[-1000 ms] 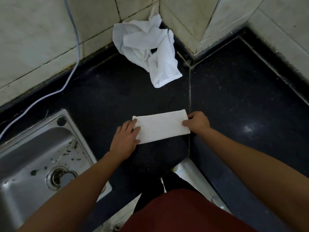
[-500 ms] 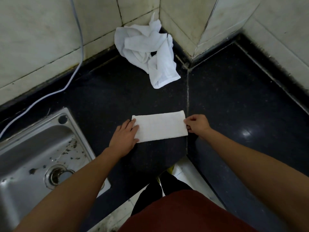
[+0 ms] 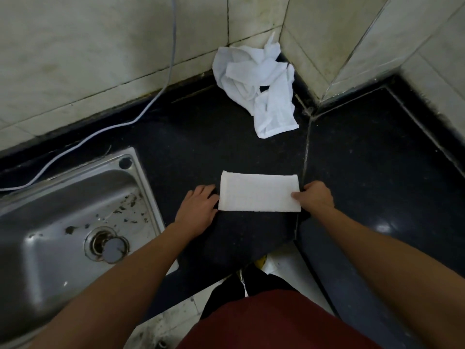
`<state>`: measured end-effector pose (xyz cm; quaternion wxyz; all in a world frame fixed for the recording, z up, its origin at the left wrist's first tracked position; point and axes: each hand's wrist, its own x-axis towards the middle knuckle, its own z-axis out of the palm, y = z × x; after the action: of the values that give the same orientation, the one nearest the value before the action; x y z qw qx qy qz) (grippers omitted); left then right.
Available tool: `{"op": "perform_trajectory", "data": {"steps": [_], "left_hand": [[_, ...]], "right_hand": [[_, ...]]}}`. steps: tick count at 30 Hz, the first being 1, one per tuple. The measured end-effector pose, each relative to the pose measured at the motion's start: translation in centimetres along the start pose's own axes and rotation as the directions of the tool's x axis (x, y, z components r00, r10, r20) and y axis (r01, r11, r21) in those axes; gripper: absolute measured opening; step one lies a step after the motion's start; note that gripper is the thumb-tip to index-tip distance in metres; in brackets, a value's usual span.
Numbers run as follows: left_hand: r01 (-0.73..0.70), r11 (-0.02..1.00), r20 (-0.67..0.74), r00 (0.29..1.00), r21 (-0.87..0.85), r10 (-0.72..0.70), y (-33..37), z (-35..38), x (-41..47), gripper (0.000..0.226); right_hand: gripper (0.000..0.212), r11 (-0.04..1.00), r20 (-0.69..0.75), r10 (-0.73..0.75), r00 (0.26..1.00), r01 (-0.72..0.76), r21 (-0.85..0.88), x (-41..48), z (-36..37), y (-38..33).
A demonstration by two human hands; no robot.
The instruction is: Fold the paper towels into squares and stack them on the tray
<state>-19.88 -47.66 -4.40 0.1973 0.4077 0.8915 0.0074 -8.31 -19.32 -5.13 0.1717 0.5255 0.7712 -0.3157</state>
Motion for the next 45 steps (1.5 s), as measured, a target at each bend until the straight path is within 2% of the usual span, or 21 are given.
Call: {"op": "perform_trajectory", "data": {"steps": [4, 7, 11, 13, 15, 17, 19, 21, 26, 29, 31, 34, 35, 37, 40, 45], "left_hand": [[-0.055, 0.998, 0.094, 0.994, 0.030, 0.052, 1.3, 0.7, 0.7, 0.044], [-0.052, 0.998, 0.121, 0.992, 0.038, 0.047, 1.4, 1.0, 0.9, 0.045], [-0.056, 0.998, 0.117, 0.992, 0.019, 0.053, 0.8, 0.8, 0.8, 0.046], [-0.017, 1.000, 0.080, 0.997, -0.012, 0.018, 0.2, 0.6, 0.6, 0.042], [0.027, 0.999, 0.053, 0.998, -0.033, -0.026, -0.5, 0.5, 0.4, 0.040], [0.060, 0.998, 0.046, 0.997, -0.036, -0.058, -1.3, 0.4, 0.1, 0.040], [0.084, 0.996, 0.038, 0.996, -0.036, -0.083, -1.9, 0.4, -0.2, 0.039], [0.099, 0.994, 0.032, 0.995, -0.044, -0.098, -2.1, 0.6, -0.2, 0.039], [0.111, 0.991, 0.030, 0.994, -0.075, -0.109, -2.1, 0.8, -0.1, 0.040], [0.120, 0.989, 0.029, 0.993, -0.082, -0.118, -2.4, 0.9, -0.1, 0.039], [0.123, 0.988, 0.029, 0.992, -0.088, -0.121, -2.6, 0.9, 0.0, 0.038], [0.134, 0.987, 0.023, 0.991, -0.092, -0.133, -3.1, 0.9, 0.0, 0.037], [0.141, 0.985, 0.019, 0.990, -0.095, -0.140, -3.3, 0.8, 0.0, 0.037], [0.160, 0.981, 0.011, 0.987, -0.106, -0.160, -3.8, 0.8, -0.2, 0.036], [0.187, 0.975, 0.005, 0.982, -0.123, -0.188, -4.2, 0.6, -0.4, 0.035], [0.236, 0.960, 0.033, 0.972, -0.151, -0.234, -4.8, 0.4, -1.7, 0.035]], "right_hand": [[0.022, 0.981, 0.030, 0.077, 0.997, -0.081, 0.174, 0.4, -0.1, -0.4], [0.033, 0.873, 0.098, 0.190, 0.977, -0.214, 0.438, 0.8, -0.4, -0.1], [0.008, 0.732, 0.314, 0.159, 0.936, -0.325, 0.598, 0.6, -2.1, 0.3], [0.007, 0.693, 0.363, 0.107, 0.926, -0.331, 0.640, 0.5, -2.5, 0.2], [0.010, 0.709, 0.340, 0.088, 0.936, -0.299, 0.638, 0.8, -2.4, -0.1], [0.024, 0.771, 0.262, 0.120, 0.958, -0.256, 0.584, 1.1, -1.6, -0.4], [0.042, 0.872, 0.147, 0.134, 0.980, -0.186, 0.452, 1.2, -0.7, -0.6], [0.047, 0.948, 0.074, 0.113, 0.991, -0.130, 0.291, 0.9, -0.1, -0.8], [0.056, 0.940, 0.066, 0.196, 0.979, -0.206, 0.274, 0.5, 0.2, -1.7], [0.061, 0.947, 0.067, 0.188, 0.980, -0.199, 0.251, 0.3, 0.2, -2.1], [0.054, 0.940, 0.085, 0.150, 0.985, -0.169, 0.296, 0.0, 0.1, -2.5], [0.018, 0.924, 0.108, -0.013, 0.994, -0.030, 0.382, -0.7, 0.2, -3.9], [0.014, 0.923, 0.121, -0.070, 0.990, 0.018, 0.384, -1.2, 0.2, -4.8], [0.012, 0.918, 0.165, -0.139, 0.976, 0.065, 0.392, -2.3, 0.7, -6.7], [0.014, 0.912, 0.261, -0.178, 0.949, 0.060, 0.405, -3.2, 2.8, -9.7], [0.023, 0.963, 0.264, -0.217, 0.940, 0.161, 0.217, -3.3, 7.9, -12.5]]}}
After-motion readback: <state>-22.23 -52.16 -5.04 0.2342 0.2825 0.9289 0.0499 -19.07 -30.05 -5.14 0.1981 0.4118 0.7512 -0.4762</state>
